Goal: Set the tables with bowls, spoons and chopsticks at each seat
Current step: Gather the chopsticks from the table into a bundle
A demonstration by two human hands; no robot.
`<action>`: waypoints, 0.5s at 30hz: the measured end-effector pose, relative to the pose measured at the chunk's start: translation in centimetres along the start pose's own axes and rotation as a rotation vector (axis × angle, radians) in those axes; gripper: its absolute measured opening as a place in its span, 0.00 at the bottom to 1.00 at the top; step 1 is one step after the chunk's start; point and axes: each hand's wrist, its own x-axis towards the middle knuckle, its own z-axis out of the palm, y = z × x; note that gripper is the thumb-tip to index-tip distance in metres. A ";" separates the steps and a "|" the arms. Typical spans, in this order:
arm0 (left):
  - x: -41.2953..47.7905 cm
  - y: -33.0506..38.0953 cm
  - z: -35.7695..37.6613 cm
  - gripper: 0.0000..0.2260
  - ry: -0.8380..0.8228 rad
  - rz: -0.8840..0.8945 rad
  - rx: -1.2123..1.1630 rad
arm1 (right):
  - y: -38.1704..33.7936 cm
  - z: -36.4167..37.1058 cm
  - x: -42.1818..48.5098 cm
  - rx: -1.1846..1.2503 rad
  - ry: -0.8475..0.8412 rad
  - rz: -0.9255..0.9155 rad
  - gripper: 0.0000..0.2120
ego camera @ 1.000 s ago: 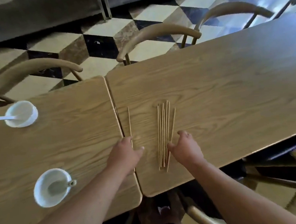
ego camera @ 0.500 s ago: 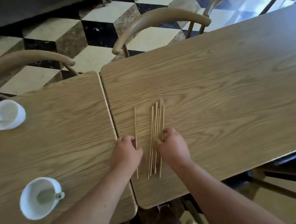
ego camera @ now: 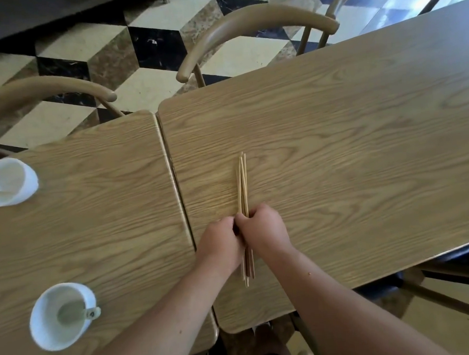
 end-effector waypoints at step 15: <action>-1.5 -2.0 -1.4 0.04 0.052 -0.074 -0.546 | -1.4 -0.3 -0.6 0.156 -0.139 0.027 0.17</action>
